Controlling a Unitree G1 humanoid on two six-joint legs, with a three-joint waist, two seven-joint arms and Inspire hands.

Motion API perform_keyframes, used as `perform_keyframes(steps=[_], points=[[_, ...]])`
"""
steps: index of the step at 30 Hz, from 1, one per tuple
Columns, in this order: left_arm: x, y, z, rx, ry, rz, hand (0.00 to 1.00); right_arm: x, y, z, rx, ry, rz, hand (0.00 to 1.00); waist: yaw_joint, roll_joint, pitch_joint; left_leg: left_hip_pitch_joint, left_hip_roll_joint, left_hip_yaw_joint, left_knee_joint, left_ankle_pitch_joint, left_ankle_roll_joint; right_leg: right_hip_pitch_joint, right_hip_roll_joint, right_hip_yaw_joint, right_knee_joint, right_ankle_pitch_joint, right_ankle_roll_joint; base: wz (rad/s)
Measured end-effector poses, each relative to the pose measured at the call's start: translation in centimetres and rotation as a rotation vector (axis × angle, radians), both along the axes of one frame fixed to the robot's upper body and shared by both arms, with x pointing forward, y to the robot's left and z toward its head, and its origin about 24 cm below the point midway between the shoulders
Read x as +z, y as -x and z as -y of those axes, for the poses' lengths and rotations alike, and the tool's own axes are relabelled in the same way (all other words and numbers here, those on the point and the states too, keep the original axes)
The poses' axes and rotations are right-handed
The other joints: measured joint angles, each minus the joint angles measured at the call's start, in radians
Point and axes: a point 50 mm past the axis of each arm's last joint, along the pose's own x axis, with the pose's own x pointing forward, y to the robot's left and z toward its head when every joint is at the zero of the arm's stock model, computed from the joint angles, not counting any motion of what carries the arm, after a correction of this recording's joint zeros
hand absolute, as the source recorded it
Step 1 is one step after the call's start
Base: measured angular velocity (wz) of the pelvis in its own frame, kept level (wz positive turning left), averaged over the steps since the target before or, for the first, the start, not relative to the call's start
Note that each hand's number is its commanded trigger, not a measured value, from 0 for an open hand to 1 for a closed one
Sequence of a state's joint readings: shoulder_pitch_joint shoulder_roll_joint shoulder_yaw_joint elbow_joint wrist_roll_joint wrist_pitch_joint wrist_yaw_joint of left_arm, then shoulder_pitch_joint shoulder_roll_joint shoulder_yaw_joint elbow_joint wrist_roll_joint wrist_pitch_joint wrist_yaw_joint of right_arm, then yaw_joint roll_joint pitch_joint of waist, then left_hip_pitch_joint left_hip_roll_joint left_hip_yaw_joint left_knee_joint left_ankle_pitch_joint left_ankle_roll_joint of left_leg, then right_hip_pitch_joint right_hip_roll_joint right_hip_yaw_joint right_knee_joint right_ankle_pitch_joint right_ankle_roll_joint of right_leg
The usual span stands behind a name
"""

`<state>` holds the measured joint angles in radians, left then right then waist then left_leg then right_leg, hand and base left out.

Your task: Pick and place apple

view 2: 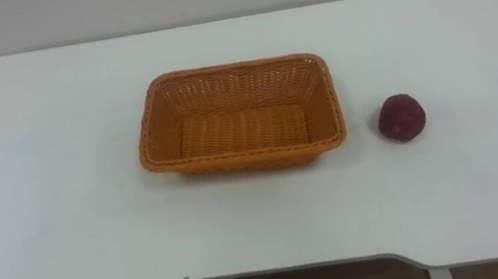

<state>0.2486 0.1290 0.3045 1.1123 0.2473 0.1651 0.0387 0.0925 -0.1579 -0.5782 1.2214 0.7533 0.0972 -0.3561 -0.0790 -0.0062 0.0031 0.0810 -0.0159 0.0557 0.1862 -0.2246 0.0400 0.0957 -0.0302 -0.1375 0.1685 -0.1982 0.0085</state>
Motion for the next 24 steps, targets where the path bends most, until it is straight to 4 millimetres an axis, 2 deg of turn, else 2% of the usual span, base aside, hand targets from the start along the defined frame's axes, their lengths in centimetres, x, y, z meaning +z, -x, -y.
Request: perform_keyframes(steps=[2,5,6,8,10,13,17,18,20,23,24], points=[[0.4,0.1,-1.1,0.037,-0.032,0.021,0.0,1.0,-0.8,2.0,-0.257,0.07,0.109,0.0,-0.012,0.001,-0.0007,-0.006,-0.002,0.013,0.001,0.0,0.0,-0.006,0.002,0.008,0.006,0.0,0.0,-0.13],[0.8,-0.5,-2.3,0.043,-0.067,0.073,0.0,2.5,-1.9,4.3,-0.395,0.167,0.173,0.0,-0.032,-0.002,-0.0013,-0.017,-0.002,0.021,0.006,0.0,0.0,-0.023,0.002,0.021,0.022,-0.003,0.0,-0.08],[0.9,-0.6,-2.4,0.048,-0.073,0.085,0.0,2.9,-2.2,4.8,-0.42,0.192,0.184,0.0,-0.031,-0.002,-0.0015,-0.016,-0.002,0.025,0.005,0.0,0.0,-0.027,0.002,0.026,0.025,-0.004,0.0,-0.13],[1.0,-1.1,-2.7,0.06,-0.095,0.12,0.0,5.2,-3.2,7.1,-0.493,0.317,0.216,0.0,-0.034,-0.004,-0.0008,-0.017,-0.004,0.026,0.004,0.0,0.001,-0.035,0.0,0.027,0.037,-0.007,0.0,-0.09],[1.0,-1.5,-2.7,0.048,-0.098,0.136,0.0,7.3,-4.6,8.5,-0.516,0.41,0.262,0.0,-0.034,-0.008,-0.0001,-0.023,-0.006,0.03,0.006,0.001,0.001,-0.05,-0.003,0.029,0.053,-0.013,0.001,-0.05],[1.0,-1.6,-2.6,0.035,-0.097,0.144,0.0,10.9,-7.0,10.0,-0.461,0.588,0.296,0.0,-0.027,-0.016,-0.0006,-0.038,-0.006,0.029,0.013,0.001,0.002,-0.062,0.001,0.046,0.054,-0.013,0.001,-0.02],[0.9,-1.2,-2.2,0.002,-0.103,0.125,0.0,16.0,-9.8,10.6,-0.374,0.885,0.29,0.0,-0.019,-0.022,-0.0032,-0.057,-0.007,0.023,0.016,0.002,0.003,-0.078,0.003,0.051,0.052,-0.011,0.0,0.05],[0.9,-1.1,-2.2,0.0,-0.102,0.122,0.0,16.7,-10.1,10.6,-0.357,0.933,0.28,0.0,-0.015,-0.022,-0.0036,-0.058,-0.007,0.023,0.017,0.002,0.003,-0.079,0.003,0.05,0.052,-0.011,0.0,0.0],[0.8,-1.0,-1.9,-0.019,-0.095,0.11,0.0,19.4,-11.2,10.2,-0.276,1.138,0.252,0.0,0.002,-0.02,-0.0048,-0.062,-0.007,0.023,0.017,0.002,0.003,-0.082,0.003,0.05,0.052,-0.011,0.0,0.0],[0.6,-1.1,-1.4,-0.07,-0.079,0.092,0.0,22.2,-13.0,8.9,-0.181,1.309,0.309,0.0,0.028,-0.016,-0.0063,-0.064,-0.006,0.024,0.016,0.003,0.003,-0.089,0.003,0.049,0.053,-0.01,-0.001,0.0],[0.5,-1.1,-1.3,-0.076,-0.076,0.09,0.0,22.6,-13.3,8.6,-0.159,1.337,0.315,0.0,0.032,-0.014,-0.0075,-0.066,-0.006,0.024,0.017,0.003,0.003,-0.09,0.003,0.047,0.053,-0.009,-0.002,0.0]])
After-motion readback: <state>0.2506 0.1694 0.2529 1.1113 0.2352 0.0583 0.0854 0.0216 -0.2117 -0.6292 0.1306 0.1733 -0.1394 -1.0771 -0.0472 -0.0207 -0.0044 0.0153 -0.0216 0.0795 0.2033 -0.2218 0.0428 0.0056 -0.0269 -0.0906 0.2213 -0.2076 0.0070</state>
